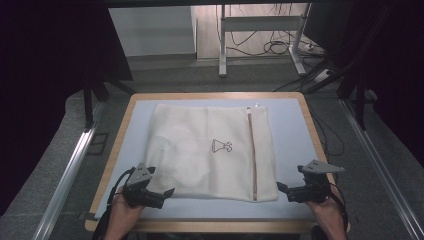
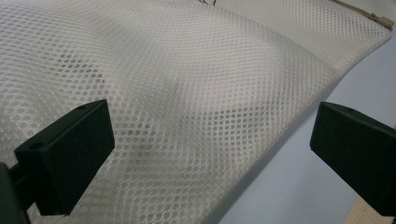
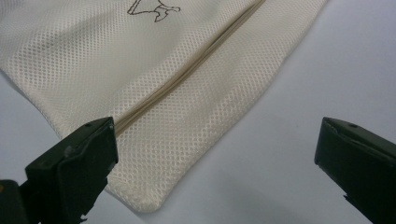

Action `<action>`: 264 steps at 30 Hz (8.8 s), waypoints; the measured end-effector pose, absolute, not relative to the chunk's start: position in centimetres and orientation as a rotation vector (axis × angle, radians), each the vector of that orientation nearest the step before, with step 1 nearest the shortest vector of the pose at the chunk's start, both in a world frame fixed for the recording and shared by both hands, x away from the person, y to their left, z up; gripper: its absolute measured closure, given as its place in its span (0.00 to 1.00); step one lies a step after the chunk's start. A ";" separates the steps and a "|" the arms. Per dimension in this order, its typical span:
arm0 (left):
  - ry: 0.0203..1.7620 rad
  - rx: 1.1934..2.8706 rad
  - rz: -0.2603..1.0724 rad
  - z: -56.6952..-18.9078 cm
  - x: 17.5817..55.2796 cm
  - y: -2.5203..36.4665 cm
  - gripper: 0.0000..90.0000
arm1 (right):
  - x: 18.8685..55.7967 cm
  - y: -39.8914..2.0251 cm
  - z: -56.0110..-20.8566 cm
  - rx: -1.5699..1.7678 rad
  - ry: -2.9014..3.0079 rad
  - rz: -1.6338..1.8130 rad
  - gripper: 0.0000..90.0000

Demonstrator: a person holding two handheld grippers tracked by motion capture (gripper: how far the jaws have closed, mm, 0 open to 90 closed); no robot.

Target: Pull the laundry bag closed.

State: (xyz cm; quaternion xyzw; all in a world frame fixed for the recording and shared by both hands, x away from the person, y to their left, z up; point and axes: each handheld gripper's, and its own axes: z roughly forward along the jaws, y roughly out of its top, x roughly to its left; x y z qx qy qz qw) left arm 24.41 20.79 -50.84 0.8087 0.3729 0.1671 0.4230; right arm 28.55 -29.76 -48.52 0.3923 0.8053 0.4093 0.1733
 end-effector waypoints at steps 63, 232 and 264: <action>0.817 2.021 0.304 -49.5 25.1 18.0 0.13 | 28.5 -28.9 -48.9 1.040 2.346 1.070 0.00; 0.390 2.234 0.069 -54.0 29.3 -1.2 1.00 | 25.8 -22.8 -49.5 0.698 2.511 0.970 0.49; 0.418 2.211 0.031 -54.1 29.4 -1.2 1.00 | 26.1 -21.1 -50.9 0.531 2.568 0.872 0.70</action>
